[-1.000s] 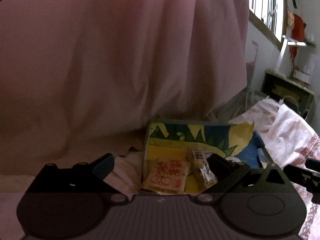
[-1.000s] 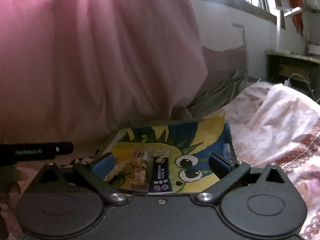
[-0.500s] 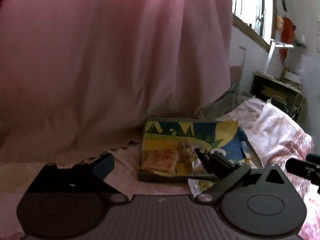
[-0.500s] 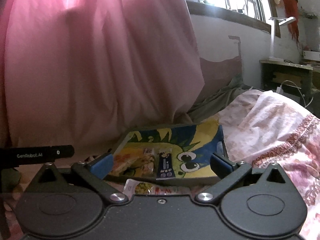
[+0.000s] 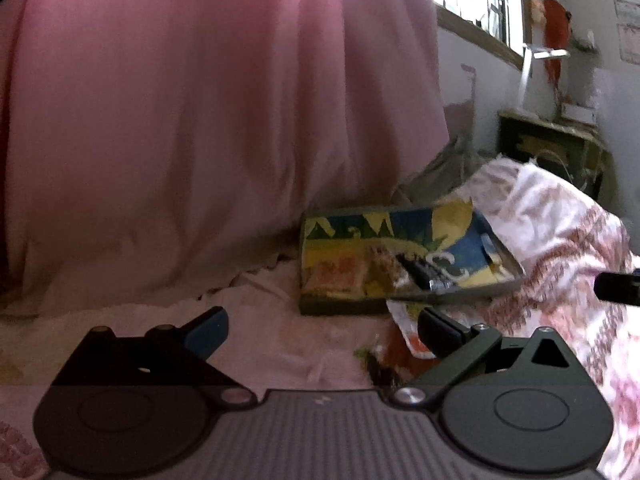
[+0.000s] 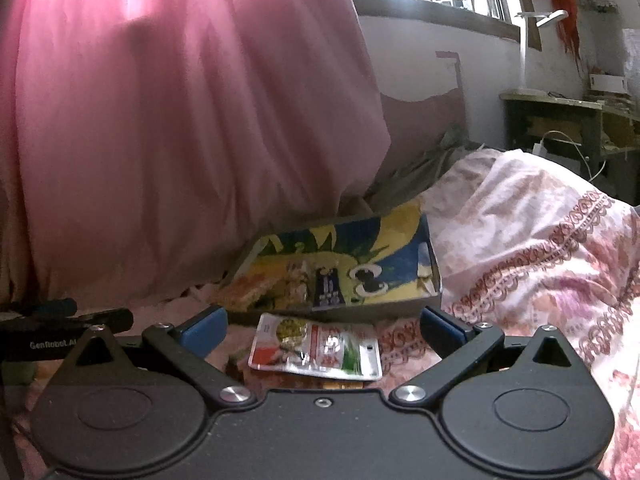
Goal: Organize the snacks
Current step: 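Move both tools back over the remaining snack pile beside the tray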
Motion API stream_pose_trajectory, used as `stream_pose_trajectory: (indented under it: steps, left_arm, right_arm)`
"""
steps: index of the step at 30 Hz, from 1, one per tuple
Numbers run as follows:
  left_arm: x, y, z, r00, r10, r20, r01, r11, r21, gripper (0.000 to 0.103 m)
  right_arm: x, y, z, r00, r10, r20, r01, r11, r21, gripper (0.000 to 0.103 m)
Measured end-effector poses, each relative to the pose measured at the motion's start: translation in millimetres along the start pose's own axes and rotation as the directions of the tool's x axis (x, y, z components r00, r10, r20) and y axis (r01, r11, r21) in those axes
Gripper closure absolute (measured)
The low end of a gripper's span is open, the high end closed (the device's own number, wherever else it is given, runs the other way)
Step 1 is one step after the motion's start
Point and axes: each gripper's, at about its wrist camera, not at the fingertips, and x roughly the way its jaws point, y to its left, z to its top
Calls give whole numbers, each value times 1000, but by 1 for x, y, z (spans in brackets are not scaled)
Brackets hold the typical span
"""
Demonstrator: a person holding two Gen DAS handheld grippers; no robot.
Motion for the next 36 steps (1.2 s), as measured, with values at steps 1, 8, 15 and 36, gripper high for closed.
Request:
stream_pose_trajectory:
  steps: [1,8,15,36]
  left_arm:
    - [-4,0,-4,1000,-4,-9,4,1000,9,0]
    - [-25,-9,-19,1000,-9,-18,10,997,73,0]
    - [-31,-15,-28,999,-15,-51,20,995,99,0]
    - [-9,-21,-37,981,0,-195,27,990,140,0]
  right_arm:
    - [-3,1,-2,1000,-3,-5,3,1000,-4,1]
    - [-23,10,-14,1000,-20,-20,20,1000,-18,1]
    - [-29,11,-27,994,-72,-84,73,997,5,1]
    - [9,16,-50,935,-138,-327,124,990,-62,1]
